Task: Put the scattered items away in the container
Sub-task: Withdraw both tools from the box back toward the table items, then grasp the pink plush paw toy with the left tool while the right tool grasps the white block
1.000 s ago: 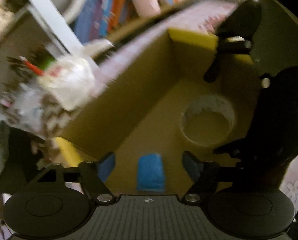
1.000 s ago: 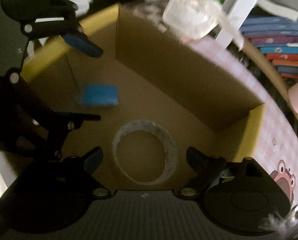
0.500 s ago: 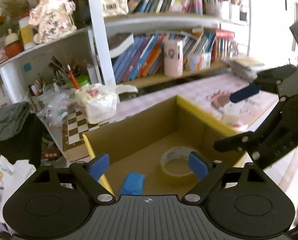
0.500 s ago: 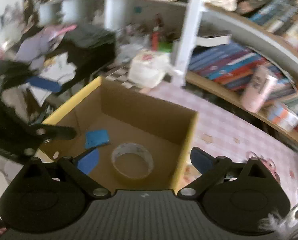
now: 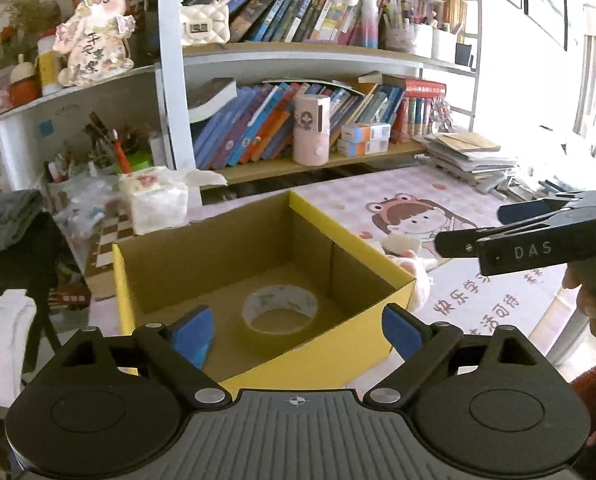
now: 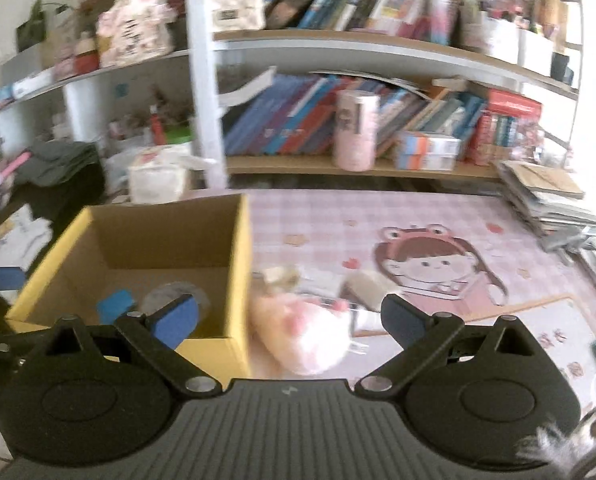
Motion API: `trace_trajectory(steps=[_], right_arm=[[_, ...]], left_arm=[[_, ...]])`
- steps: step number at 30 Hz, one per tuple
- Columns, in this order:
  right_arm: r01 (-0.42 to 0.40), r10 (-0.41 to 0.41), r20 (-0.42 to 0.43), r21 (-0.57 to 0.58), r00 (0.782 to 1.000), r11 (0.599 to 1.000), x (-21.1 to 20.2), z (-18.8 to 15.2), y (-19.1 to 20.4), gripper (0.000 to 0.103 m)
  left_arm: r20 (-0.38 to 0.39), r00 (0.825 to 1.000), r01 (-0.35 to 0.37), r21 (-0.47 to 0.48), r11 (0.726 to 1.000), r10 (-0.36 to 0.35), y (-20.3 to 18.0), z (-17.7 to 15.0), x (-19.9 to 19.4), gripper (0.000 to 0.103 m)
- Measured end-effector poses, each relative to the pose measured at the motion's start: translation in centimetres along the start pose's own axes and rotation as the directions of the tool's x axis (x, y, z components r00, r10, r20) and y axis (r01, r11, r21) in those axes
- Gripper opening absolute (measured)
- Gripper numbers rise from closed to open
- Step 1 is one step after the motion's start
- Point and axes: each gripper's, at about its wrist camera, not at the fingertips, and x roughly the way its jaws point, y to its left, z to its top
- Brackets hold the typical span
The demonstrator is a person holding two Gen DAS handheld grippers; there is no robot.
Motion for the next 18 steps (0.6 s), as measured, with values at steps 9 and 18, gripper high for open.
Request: trace_trajectory(steps=[9, 18], right_arm=[[-0.105, 0.104, 0.045, 0.032, 0.994, 0.994, -0.1, -0.8, -4.1, 0.103], [-0.138, 0.138, 0.003, -0.017, 0.99, 0.99, 1.6, 0.7, -12.1, 0.102]], left_arm=[[-0.008, 1.0, -0.014, 0.0, 1.0, 0.014, -3.5, 0.6, 1.0, 0.093], [-0.014, 0.993, -0.114, -0.059, 0.992, 0.114, -11.2, 3.0, 3.6, 0.093]])
